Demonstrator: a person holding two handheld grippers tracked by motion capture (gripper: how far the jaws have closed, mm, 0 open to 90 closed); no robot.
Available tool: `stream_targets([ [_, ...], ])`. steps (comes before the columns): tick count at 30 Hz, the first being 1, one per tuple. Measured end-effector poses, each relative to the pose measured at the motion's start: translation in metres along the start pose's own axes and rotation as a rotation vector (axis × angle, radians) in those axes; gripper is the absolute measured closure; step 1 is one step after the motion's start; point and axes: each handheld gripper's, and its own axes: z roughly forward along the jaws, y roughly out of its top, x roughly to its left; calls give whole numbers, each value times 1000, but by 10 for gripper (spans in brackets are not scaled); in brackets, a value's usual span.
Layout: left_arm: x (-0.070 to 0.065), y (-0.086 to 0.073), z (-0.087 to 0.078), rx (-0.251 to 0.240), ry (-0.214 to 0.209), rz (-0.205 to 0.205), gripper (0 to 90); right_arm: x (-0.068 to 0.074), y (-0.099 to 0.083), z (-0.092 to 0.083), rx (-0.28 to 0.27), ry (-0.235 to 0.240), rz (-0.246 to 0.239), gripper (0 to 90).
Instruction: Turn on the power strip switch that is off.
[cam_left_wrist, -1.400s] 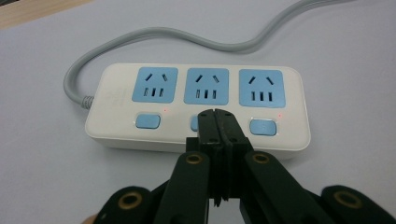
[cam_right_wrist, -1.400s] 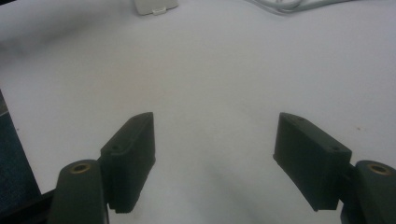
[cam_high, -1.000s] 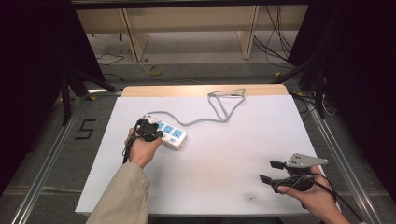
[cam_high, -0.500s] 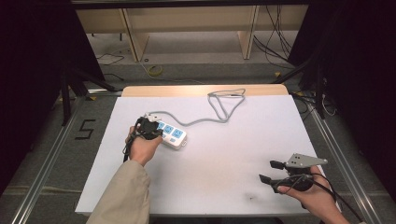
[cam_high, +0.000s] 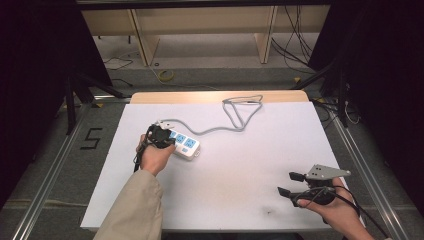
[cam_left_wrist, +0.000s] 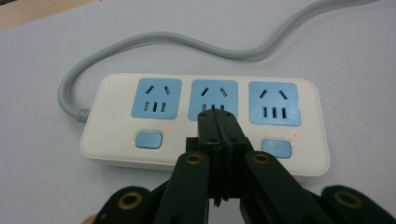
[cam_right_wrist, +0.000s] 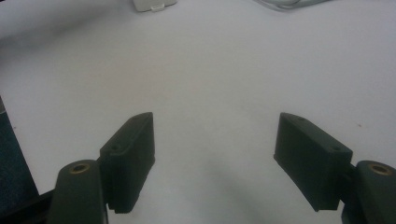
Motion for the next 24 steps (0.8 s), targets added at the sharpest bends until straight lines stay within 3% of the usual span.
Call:
stream_targets([
  [24, 2, 0, 11, 29, 7, 13, 897, 0, -1, 0, 8, 1, -1, 289],
])
